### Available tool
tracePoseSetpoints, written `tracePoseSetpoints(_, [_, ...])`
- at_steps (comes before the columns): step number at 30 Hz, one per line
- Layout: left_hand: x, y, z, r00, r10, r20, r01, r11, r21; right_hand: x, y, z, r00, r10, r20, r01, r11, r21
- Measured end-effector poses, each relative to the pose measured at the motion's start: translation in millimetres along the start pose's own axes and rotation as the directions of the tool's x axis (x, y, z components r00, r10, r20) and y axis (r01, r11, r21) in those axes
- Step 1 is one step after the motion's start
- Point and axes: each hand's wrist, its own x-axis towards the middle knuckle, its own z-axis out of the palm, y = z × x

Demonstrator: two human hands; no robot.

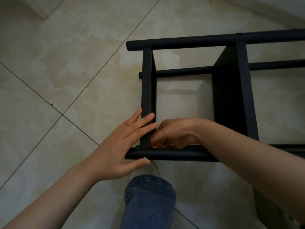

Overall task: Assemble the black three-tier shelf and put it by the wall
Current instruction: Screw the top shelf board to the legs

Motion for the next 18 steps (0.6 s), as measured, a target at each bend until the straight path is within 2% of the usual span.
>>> tracePoseSetpoints(9, [0.3,1.2,-1.1,1.0,-0.005,0.006,0.005,1.0,-0.009,-0.9,-0.6,-4.5,1.0,-0.024,0.014,0.024,1.0,-0.012])
tracePoseSetpoints(18, [-0.6,0.2,-0.6,1.0,-0.004,0.015,0.004,1.0,-0.007,-0.4,-2.3,2.5,1.0,-0.01,-0.03,0.009,0.998,-0.057])
